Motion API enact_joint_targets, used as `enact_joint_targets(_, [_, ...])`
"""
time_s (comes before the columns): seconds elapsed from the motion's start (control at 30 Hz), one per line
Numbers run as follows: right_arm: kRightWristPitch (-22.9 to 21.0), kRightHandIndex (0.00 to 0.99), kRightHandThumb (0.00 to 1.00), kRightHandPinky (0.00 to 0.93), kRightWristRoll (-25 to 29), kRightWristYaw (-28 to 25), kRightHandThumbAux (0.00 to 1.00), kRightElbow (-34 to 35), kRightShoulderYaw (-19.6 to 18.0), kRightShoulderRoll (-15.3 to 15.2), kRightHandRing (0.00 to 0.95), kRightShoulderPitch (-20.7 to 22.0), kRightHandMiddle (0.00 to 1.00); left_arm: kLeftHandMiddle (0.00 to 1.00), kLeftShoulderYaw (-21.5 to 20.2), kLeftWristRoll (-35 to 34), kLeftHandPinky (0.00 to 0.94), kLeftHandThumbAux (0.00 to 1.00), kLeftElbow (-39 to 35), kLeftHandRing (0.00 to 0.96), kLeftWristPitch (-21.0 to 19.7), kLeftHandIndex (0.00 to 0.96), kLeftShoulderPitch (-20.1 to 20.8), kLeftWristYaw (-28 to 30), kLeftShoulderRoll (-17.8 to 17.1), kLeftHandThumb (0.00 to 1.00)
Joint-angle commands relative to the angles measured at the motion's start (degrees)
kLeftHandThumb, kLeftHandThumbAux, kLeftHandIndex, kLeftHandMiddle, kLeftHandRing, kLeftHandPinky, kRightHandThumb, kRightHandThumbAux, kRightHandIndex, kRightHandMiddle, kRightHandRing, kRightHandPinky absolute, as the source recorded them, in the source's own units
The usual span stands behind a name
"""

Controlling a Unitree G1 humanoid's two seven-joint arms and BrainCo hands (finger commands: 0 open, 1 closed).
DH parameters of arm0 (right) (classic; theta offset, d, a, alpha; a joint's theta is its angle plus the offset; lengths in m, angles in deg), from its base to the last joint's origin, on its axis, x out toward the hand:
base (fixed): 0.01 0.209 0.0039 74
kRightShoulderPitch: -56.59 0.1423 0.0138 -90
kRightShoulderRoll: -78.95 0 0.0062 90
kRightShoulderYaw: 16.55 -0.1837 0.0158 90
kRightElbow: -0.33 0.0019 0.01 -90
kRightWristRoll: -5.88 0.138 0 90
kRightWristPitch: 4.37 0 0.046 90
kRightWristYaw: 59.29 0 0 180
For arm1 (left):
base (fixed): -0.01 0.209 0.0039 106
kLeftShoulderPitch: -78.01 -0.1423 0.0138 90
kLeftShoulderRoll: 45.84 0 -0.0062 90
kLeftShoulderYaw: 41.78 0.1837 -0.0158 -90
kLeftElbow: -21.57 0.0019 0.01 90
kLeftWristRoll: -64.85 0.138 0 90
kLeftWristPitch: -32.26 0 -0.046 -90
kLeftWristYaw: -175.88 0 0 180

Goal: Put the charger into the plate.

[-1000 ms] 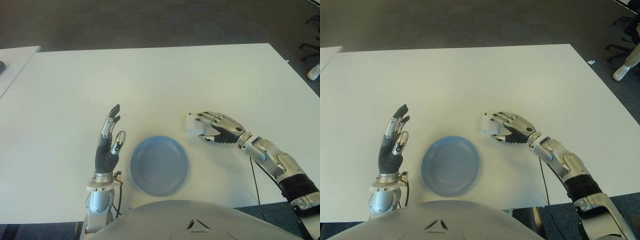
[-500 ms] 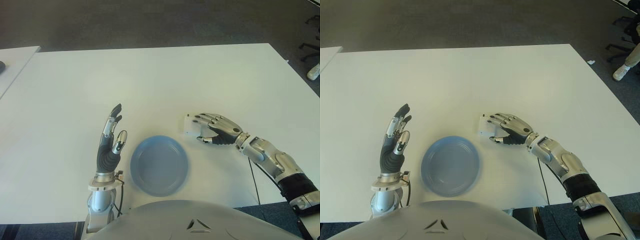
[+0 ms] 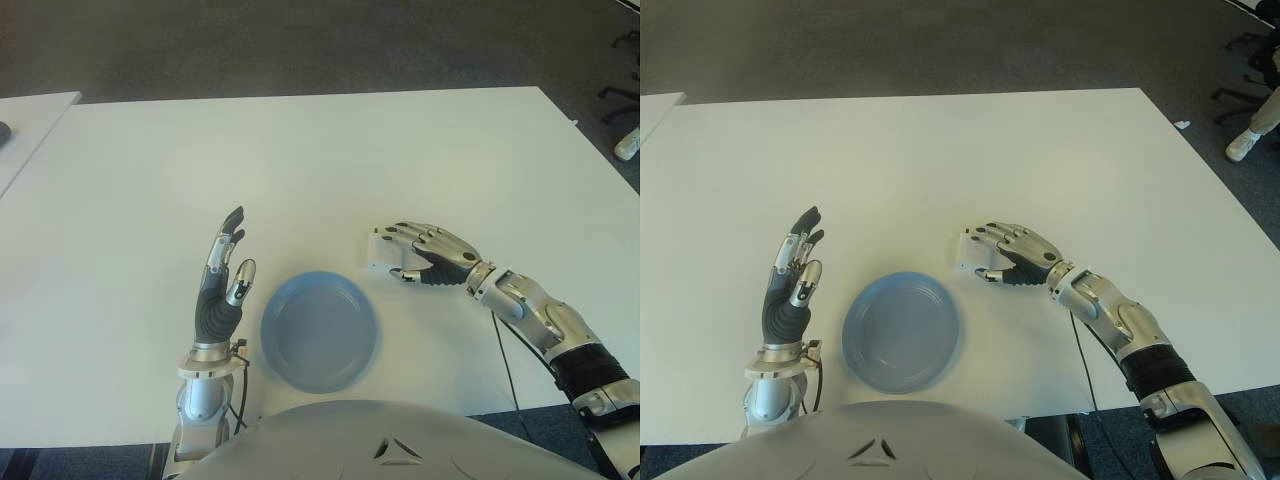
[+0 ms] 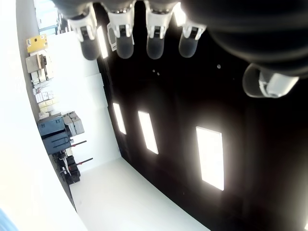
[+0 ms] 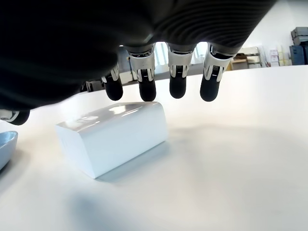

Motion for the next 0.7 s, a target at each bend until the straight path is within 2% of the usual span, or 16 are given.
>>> enact_joint_targets(0.03, [-0.6,0.0,0.334,0.0,-0.7,1.2,0.098,-1.2,0.3,1.3,0.0,1.4,0.0,0.055,-0.4,0.8,0.018,0.253,1.7,0.023,0.8,0.079,0.8,-0.8,-0.3,0.271])
enact_joint_targets(0.47, [-1.6,0.0,0.315,0.0,-0.5,1.3,0.088,-0.3,-0.6,2.0,0.0,4.8,0.0,0.058,-0.5,0.3,0.011,0.26,3.4,0.024,1.8,0.075,1.6,-1.1,-0.9,0.287])
enact_joint_targets(0.6, [-0.1,0.0,0.304,0.0,0.9,1.6,0.082,0.1,-1.9,1.2,0.0,5.9,0.0,0.053,-0.3,0.0,0.023,0.259,3.9,0.023,1.9,0.07,1.8,-0.9,-1.0,0.294])
enact_joint_targets(0.7, [3.3,0.0,0.3,0.0,0.8,4.9,0.081,-0.9,-2.5,0.8,0.0,6.9,0.0,0.049,0.0,-0.1,0.034,0.259,4.1,0.022,1.9,0.067,1.8,-0.8,-0.9,0.298])
